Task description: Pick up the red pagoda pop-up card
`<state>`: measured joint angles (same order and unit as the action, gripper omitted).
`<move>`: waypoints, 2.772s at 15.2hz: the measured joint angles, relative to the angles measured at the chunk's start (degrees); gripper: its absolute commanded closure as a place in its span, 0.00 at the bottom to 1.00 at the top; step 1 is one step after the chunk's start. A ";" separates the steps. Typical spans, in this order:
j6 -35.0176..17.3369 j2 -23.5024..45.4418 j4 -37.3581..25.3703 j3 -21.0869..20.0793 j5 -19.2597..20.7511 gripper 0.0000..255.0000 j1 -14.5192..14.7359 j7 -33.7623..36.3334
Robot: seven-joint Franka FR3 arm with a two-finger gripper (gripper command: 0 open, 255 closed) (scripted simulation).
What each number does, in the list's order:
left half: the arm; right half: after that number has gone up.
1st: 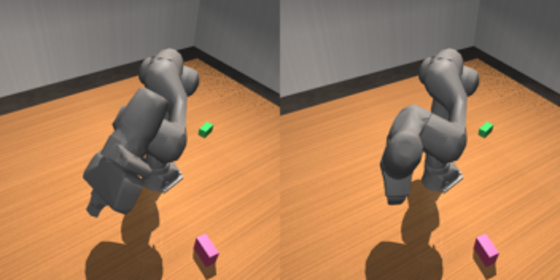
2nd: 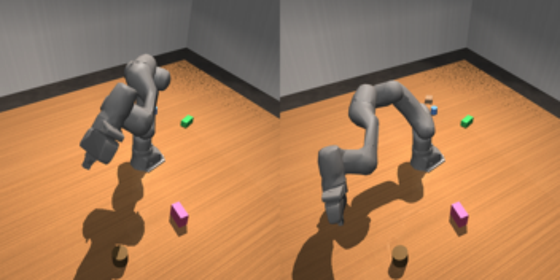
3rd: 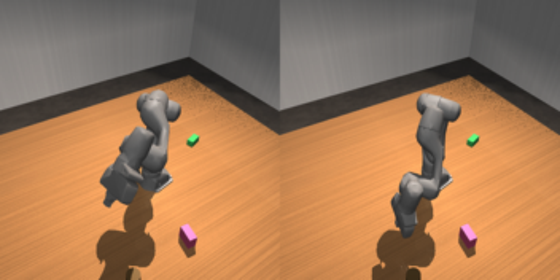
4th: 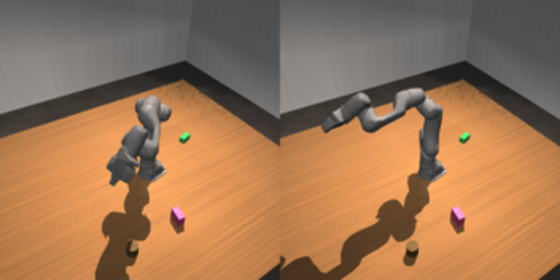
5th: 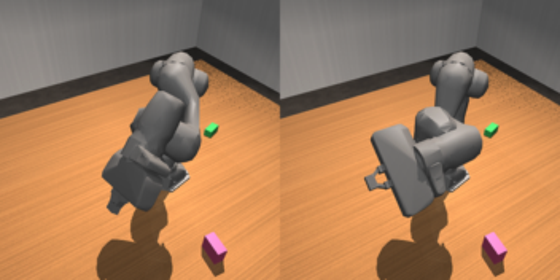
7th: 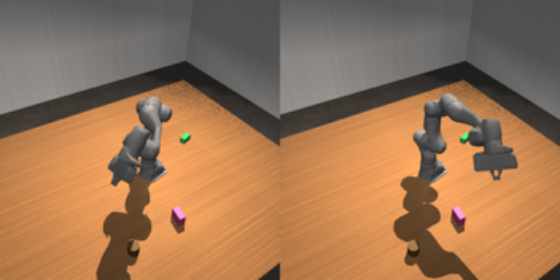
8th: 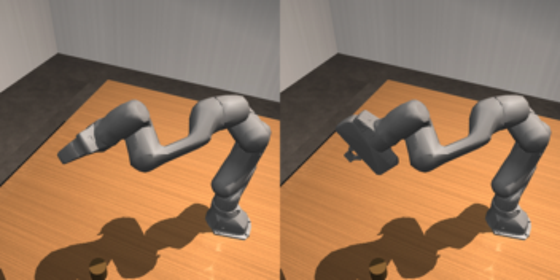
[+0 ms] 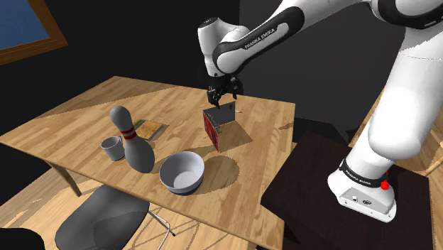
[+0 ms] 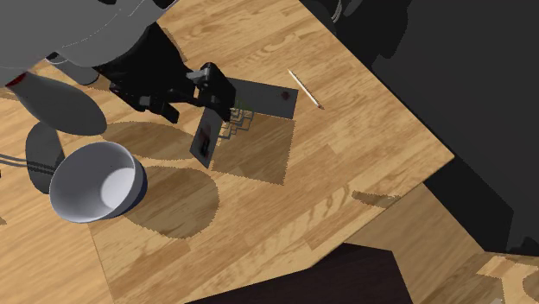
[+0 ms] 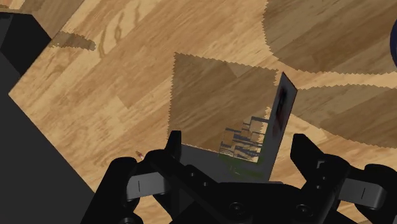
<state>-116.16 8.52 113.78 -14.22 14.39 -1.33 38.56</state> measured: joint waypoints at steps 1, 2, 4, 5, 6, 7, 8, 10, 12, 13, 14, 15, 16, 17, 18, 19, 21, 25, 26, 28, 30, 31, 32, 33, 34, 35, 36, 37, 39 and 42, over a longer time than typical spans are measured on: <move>-0.16 2.56 -2.04 0.06 0.85 0.00 0.36 1.35; -0.41 4.50 -3.42 0.32 1.53 0.00 0.46 2.18; -0.66 9.61 -7.62 0.91 3.08 0.00 1.05 4.16; -0.51 11.75 -9.58 1.19 3.67 0.00 1.40 5.06; -0.54 14.33 -11.93 1.60 4.33 0.00 1.70 5.79; -0.42 16.58 -14.00 1.97 4.82 0.00 2.03 6.54; 0.07 19.13 -16.80 2.35 5.27 0.00 2.43 7.14; 1.02 24.61 -22.74 3.08 6.09 0.00 3.56 8.61; 2.25 29.50 -28.50 3.89 6.57 0.00 4.28 9.34; 3.06 32.01 -31.68 4.26 6.71 0.00 4.73 9.71; 2.95 33.40 -32.85 4.49 6.86 0.00 4.89 9.97; 2.66 34.33 -33.43 4.65 7.00 0.00 5.00 10.19; 2.23 34.86 -33.49 4.74 7.11 0.00 5.07 10.42; 1.78 35.40 -33.58 4.84 7.22 0.00 5.08 10.54; 1.37 35.83 -33.58 4.91 7.31 0.00 5.11 10.68; 0.95 36.28 -33.61 4.98 7.41 0.00 5.11 10.78; 0.28 37.26 -33.85 5.10 7.58 0.00 5.27 11.08; -0.02 37.64 -33.96 5.14 7.65 1.00 5.33 11.20; -0.02 37.65 -33.98 5.14 7.65 1.00 5.33 11.20; -0.02 37.65 -33.99 5.14 7.65 1.00 5.34 11.21; -0.04 37.63 -33.95 5.14 7.65 1.00 5.33 11.21; -0.05 37.63 -33.94 5.14 7.65 1.00 5.33 11.20; -0.10 37.59 -33.87 5.13 7.66 1.00 5.31 11.20; 0.08 37.39 -33.79 5.11 7.61 1.00 5.30 11.17; 0.42 37.13 -33.86 5.07 7.55 1.00 5.30 11.09; 0.87 36.90 -34.09 5.02 7.46 1.00 5.30 10.95; 1.20 36.35 -33.88 4.95 7.37 1.00 5.24 10.85; 1.89 36.04 -34.28 4.88 7.25 1.00 5.28 10.68; 2.74 34.89 -34.03 4.74 7.04 1.00 5.17 10.41; 3.97 33.61 -34.01 4.56 6.77 1.00 5.09 10.07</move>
<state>-112.20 42.13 79.77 -9.66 21.16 3.77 48.63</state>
